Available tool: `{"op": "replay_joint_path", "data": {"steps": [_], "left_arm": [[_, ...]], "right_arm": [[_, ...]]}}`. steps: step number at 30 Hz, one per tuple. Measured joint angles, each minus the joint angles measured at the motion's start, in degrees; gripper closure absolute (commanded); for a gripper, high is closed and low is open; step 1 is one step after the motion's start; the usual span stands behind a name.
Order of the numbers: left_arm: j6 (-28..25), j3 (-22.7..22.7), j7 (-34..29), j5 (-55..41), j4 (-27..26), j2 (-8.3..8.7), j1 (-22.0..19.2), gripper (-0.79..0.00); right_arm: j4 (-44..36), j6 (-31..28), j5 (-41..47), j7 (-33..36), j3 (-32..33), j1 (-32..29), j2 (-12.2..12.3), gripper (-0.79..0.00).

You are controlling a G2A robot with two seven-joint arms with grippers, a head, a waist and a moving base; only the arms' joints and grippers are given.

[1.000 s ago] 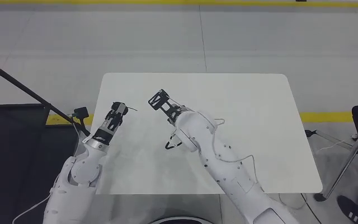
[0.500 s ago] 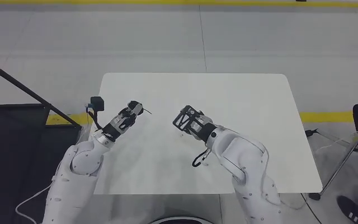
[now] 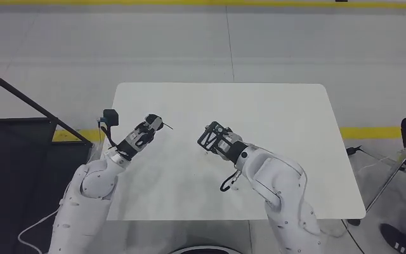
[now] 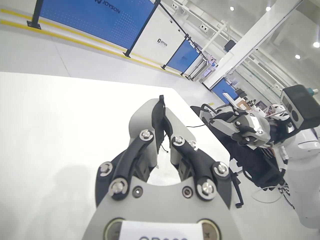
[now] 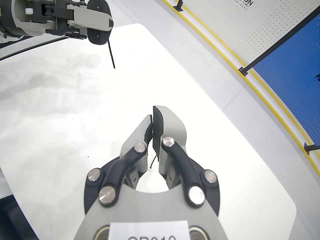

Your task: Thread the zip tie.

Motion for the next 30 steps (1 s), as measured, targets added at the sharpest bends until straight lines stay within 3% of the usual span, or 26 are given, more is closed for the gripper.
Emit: {"op": "replay_joint_path", "data": {"steps": [3,8,14,20,25,30], "left_arm": [[-0.69,0.85,-1.05,1.85,-0.23,0.09,-0.47,0.0],[-12.37,2.14,-8.85,-5.82,2.87,0.89,-3.29,0.0],[-19.67,3.19,-18.74,-14.47,7.93,2.13,-8.15,0.0],[-21.28,6.41,-25.28,-16.73,11.01,2.88,-12.45,0.0],[-21.25,9.54,-28.13,-16.68,10.01,3.29,-13.67,0.0],[-21.25,9.53,-28.12,-16.64,10.01,3.3,-13.66,0.0]], "right_arm": [[0.23,-0.47,-0.56,-3.37,-0.29,-0.26,0.26,0.0],[-3.06,-6.85,-2.45,-14.14,2.17,-2.62,1.58,0.0],[-5.56,-14.94,-2.93,-29.41,6.94,-6.06,3.38,0.0],[-3.66,-24.81,-0.04,-43.1,10.31,-6.1,5.17,0.0],[0.14,-24.79,2.02,-50.57,6.98,-3.63,7.84,0.0],[0.56,-24.79,1.93,-50.71,6.94,-3.36,8.19,0.0]]}}
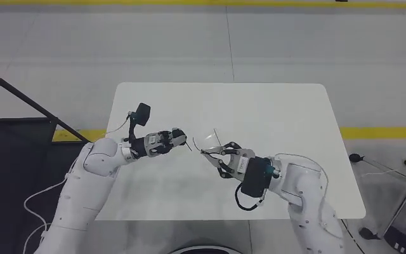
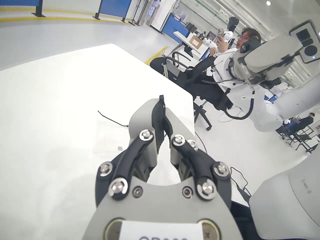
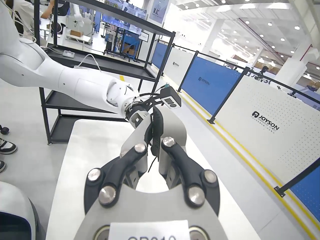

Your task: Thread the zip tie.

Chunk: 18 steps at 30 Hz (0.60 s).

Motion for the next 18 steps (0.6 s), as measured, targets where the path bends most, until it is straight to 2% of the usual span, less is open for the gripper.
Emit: {"op": "replay_joint_path", "data": {"steps": [9,18], "left_arm": [[1.99,1.0,1.14,1.41,-1.63,0.04,0.59,0.0],[2.87,2.74,4.21,10.28,-3.49,0.2,0.4,0.0]], "right_arm": [[-0.61,1.13,0.08,0.68,-1.61,-0.3,0.14,0.0],[1.02,2.05,-0.25,1.78,-4.57,1.53,0.65,0.0]]}}
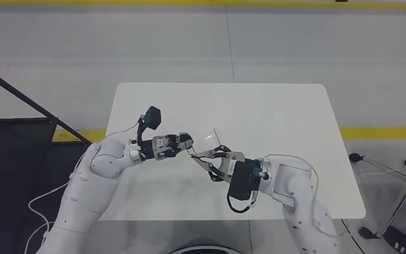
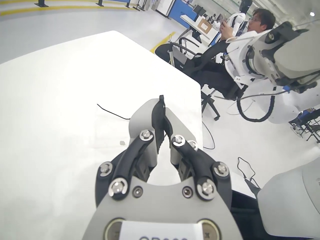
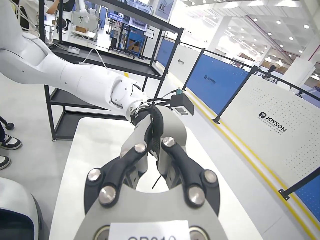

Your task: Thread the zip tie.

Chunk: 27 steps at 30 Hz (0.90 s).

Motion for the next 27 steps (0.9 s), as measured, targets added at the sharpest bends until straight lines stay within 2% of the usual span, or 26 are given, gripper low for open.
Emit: {"op": "replay_joint_path", "data": {"steps": [12,27], "left_arm": [[-0.44,1.38,2.92,2.97,-0.54,0.49,0.07,0.0],[-0.42,1.37,2.99,2.96,-0.55,0.5,0.07,0.0]], "right_arm": [[1.39,1.43,1.24,3.69,-1.74,1.62,0.72,0.0],[0.84,3.46,2.46,5.07,-1.74,1.6,1.84,0.0]]}}
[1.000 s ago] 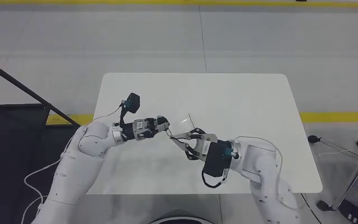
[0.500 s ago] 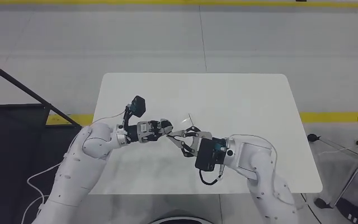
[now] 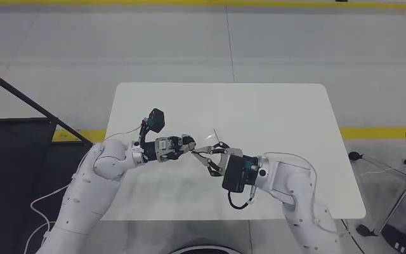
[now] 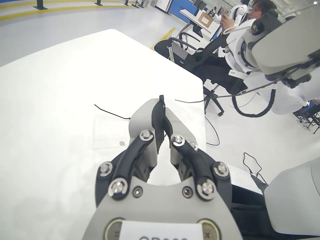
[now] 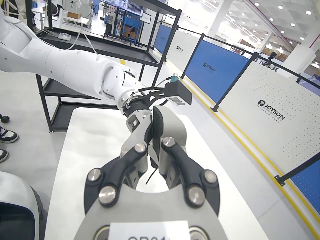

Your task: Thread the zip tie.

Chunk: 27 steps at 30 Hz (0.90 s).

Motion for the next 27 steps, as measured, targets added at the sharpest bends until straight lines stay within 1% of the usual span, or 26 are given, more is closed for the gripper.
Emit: {"op": "replay_joint_path", "data": {"steps": [14,27], "left_arm": [[0.0,0.0,0.0,0.0,0.0,0.0,0.0,0.0],[0.0,0.0,0.0,0.0,0.0,0.0,0.0,0.0]], "right_arm": [[1.65,1.36,1.58,0.65,-1.14,1.63,0.7,0.0],[1.43,2.99,1.7,1.56,-1.63,2.03,1.4,0.0]]}}
